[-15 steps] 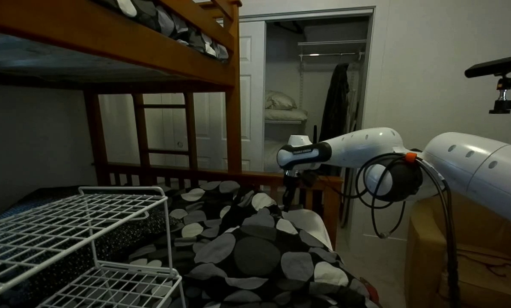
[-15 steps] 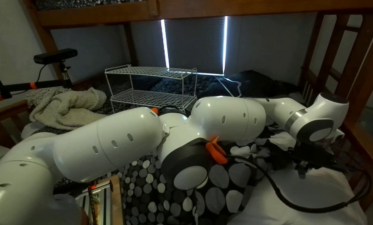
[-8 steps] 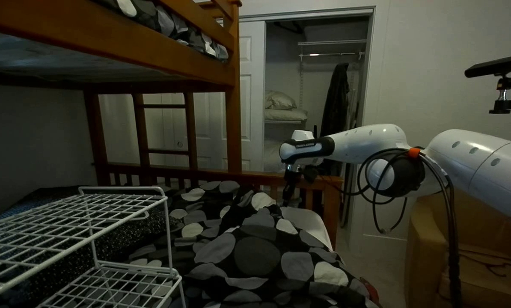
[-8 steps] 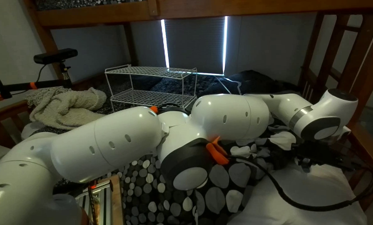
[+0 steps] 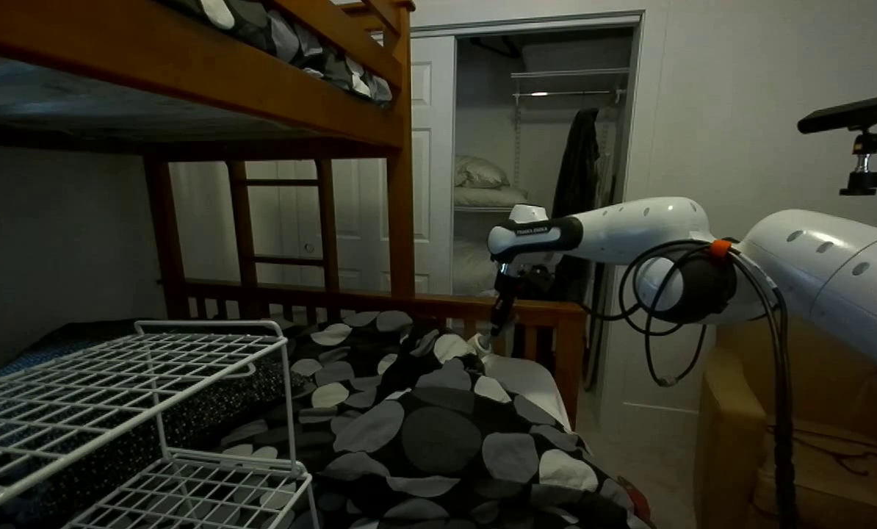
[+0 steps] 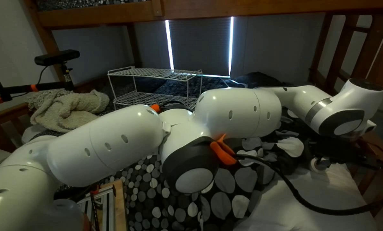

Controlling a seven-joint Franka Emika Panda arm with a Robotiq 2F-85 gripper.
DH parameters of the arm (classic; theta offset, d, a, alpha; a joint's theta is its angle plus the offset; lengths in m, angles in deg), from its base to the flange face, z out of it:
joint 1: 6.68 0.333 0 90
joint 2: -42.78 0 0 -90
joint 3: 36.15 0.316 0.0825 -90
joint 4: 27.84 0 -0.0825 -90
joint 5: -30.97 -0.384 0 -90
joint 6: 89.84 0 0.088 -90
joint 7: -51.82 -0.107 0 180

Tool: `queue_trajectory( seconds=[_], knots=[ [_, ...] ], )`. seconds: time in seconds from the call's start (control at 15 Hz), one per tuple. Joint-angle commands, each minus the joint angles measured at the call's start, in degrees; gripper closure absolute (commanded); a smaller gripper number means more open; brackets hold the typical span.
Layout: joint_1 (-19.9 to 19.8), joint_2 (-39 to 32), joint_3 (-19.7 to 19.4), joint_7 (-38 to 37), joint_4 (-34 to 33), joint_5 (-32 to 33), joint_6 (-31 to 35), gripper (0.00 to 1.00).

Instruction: Pick up the bottom right corner of the black comforter and unfold it diagonally, pick up the lint roller and put it on top of the black comforter

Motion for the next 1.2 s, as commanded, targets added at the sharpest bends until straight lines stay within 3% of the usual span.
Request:
queue_trajectory(
  seconds=[0.0,0.13,0.2,0.33,0.53,0.67,1.13],
  knots=[
    [-0.5,1.07,-0.07,-0.49,1.68,-0.16,-1.64,0.93],
    [-0.08,1.37,-0.7,-0.2,2.49,0.76,-5.39,0.92],
    [0.17,1.19,-1.19,-0.54,2.62,1.34,-7.23,0.46],
    [0.44,0.82,-1.74,-0.63,2.54,1.84,-10.51,0.42],
    [1.02,0.9,-3.35,-1.35,2.1,3.26,-14.39,0.19],
    [1.29,0.09,-3.69,-0.15,1.02,3.95,-12.75,0.04],
    [3.21,-4.82,-3.17,3.1,-0.64,4.2,-4.73,0.0]
  ],
)
